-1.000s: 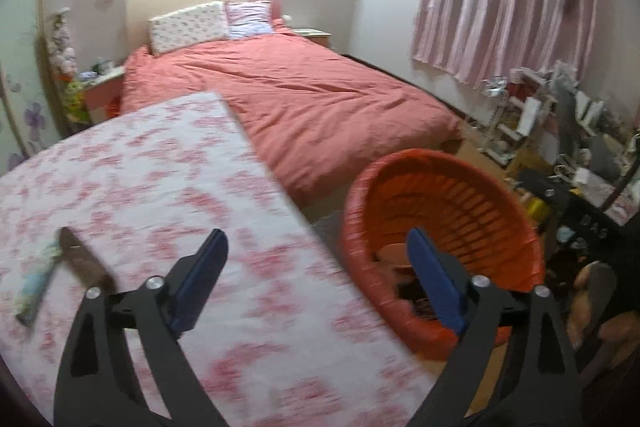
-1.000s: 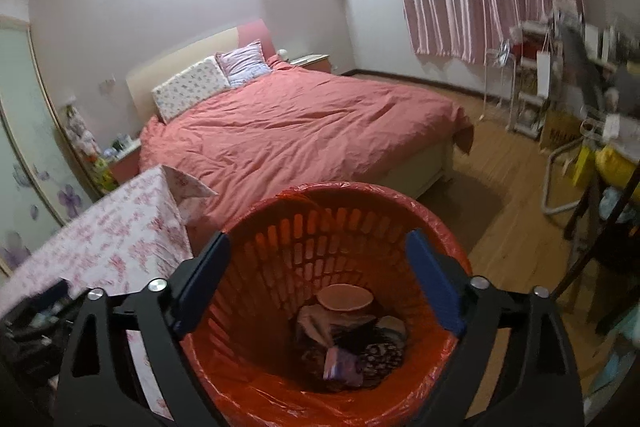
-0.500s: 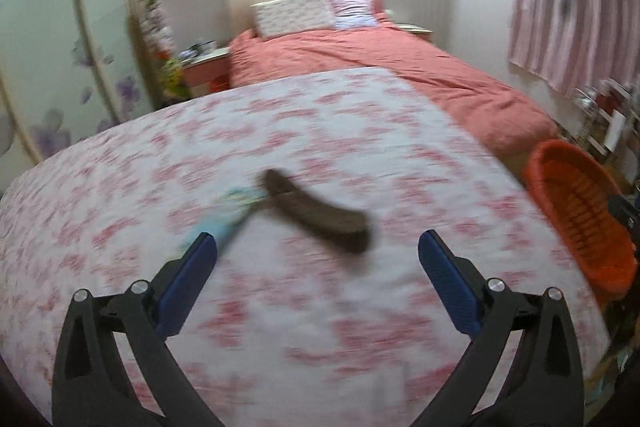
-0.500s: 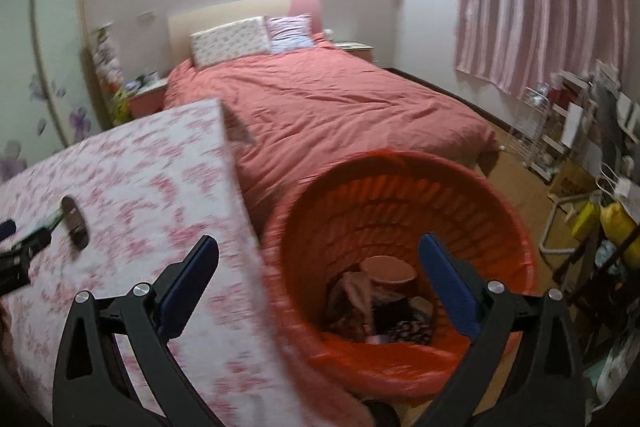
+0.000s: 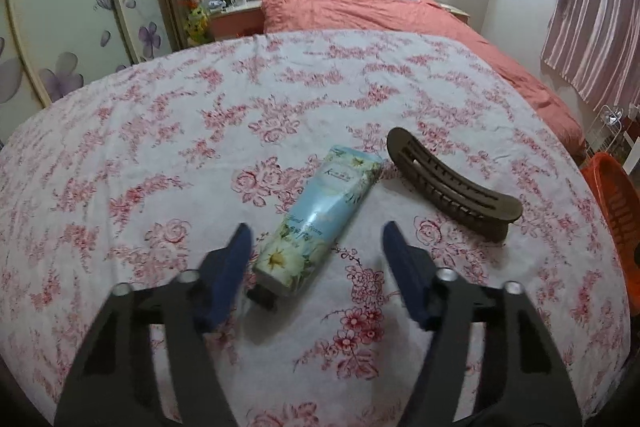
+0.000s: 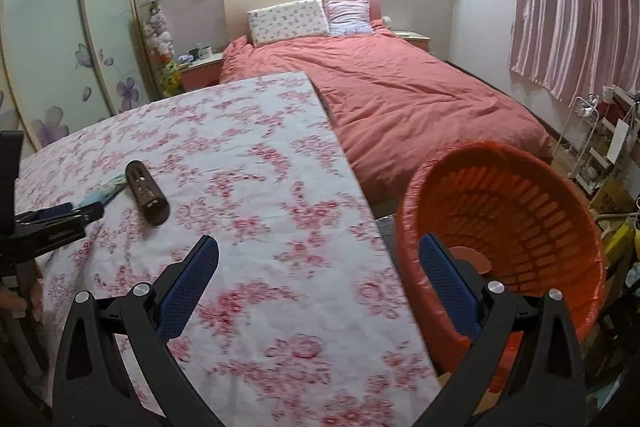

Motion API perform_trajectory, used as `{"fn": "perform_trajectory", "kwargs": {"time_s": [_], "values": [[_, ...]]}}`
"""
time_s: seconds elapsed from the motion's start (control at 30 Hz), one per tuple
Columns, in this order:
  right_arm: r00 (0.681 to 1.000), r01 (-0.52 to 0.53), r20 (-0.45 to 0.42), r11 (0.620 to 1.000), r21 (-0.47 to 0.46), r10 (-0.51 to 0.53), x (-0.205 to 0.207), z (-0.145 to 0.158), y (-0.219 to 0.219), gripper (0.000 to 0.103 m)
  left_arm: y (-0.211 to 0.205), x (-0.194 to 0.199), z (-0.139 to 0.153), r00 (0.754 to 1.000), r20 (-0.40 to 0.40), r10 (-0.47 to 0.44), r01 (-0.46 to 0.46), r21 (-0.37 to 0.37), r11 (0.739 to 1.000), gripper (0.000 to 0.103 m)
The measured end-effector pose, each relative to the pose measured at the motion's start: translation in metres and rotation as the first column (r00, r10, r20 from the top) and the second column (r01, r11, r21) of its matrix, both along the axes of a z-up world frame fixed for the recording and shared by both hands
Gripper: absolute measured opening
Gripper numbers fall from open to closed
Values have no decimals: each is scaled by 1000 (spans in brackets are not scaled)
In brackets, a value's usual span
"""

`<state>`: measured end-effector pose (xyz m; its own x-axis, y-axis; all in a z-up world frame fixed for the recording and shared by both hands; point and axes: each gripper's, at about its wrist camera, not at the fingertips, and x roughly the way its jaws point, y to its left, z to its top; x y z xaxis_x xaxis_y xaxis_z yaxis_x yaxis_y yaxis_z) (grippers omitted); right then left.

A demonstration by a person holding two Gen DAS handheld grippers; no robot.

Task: Collect trash
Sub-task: 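Grasp the light-blue lotion tube with the left tool while the right tool grasps the dark comb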

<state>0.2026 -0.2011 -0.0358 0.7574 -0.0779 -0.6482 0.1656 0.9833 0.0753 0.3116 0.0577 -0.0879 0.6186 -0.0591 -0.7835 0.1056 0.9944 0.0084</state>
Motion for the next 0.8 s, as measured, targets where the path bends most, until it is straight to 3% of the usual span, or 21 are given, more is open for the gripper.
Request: {"fn": "perform_trajectory", "kwargs": {"time_s": [0.03, 0.1, 0.17, 0.37, 0.43, 0.5, 0.57, 0.8], "values": [[1000, -3, -3, 1000, 5, 3, 1, 0, 2, 99, -2, 2, -1, 1000, -7, 4, -4, 1, 1000, 55], [1000, -13, -13, 1000, 22, 13, 4, 0, 8, 99, 0, 4, -3, 999, -7, 32, -32, 4, 999, 37], [1000, -22, -21, 999, 33, 23, 9, -2, 15, 99, 7, 8, -3, 998, -6, 65, -64, 5, 998, 29], [996, -80, -39, 996, 41, 82, 21, -6, 37, 99, 55, 3, -2, 984, -4, 176, -176, 19, 984, 29], [993, -109, -41, 993, 45, 111, 28, -6, 49, 99, 72, -1, -1, 980, -4, 200, -200, 22, 980, 31], [990, -131, -40, 990, 45, 133, 35, -7, 59, 99, 87, -5, -1, 978, -9, 209, -209, 3, 978, 53], [986, -158, -42, 986, 45, 160, 45, -8, 72, 99, 98, -9, 0, 976, -14, 216, -217, -27, 976, 58], [969, -232, -77, 972, 27, 233, 86, -13, 115, 95, 103, -18, 2, 986, -10, 165, -165, -64, 984, 62]]}}
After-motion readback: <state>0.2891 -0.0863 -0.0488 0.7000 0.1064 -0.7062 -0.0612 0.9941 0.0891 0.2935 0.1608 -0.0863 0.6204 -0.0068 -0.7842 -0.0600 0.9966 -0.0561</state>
